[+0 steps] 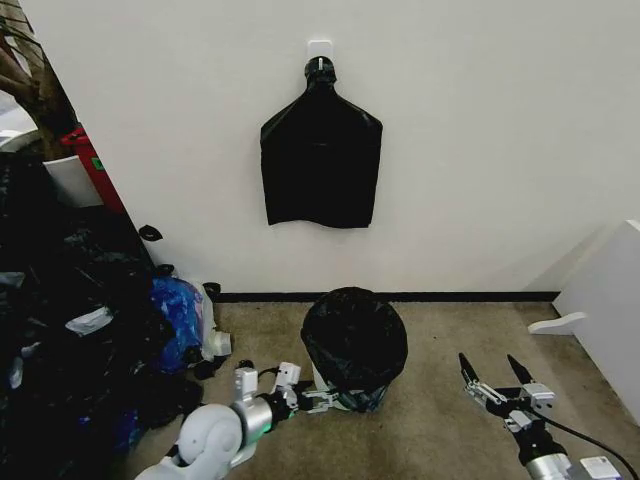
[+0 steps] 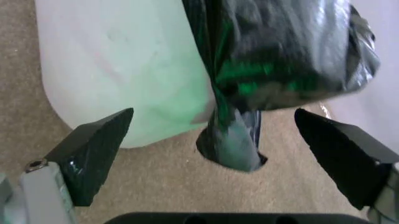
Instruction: Place the garbage bag over the trash bin.
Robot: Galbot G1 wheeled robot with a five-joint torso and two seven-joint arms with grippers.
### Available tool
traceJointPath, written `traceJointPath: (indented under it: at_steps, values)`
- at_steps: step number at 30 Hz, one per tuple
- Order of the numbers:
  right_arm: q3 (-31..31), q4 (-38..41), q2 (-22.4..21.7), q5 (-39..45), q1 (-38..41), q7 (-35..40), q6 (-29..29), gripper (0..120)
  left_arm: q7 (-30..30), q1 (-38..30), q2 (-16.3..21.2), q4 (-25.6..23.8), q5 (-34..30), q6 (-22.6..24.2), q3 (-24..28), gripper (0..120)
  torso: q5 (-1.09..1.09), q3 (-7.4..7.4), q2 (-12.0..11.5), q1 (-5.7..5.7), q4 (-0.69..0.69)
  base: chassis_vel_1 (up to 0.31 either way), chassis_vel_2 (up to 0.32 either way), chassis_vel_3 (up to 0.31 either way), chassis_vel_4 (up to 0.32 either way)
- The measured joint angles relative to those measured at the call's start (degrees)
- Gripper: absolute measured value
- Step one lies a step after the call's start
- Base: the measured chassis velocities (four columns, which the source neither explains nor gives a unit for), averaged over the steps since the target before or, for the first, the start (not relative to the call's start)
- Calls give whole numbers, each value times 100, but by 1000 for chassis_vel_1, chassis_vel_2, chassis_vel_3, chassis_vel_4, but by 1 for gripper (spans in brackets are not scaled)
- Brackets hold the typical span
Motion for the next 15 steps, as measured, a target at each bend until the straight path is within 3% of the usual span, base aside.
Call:
traceJointPath:
  at_steps: [11, 15]
  values:
    - [90, -34, -54, 12, -16, 21, 5, 100, -137, -94, -187, 385, -256, 18, -53, 100, 0, 0, 0, 0, 0, 0, 0, 0, 0]
    - [93, -50, -76, 12, 0, 28, -11, 100, -59, -75, -285, 755, -270, 2, -164, 100, 0, 0, 0, 0, 1, 0, 0, 0, 0]
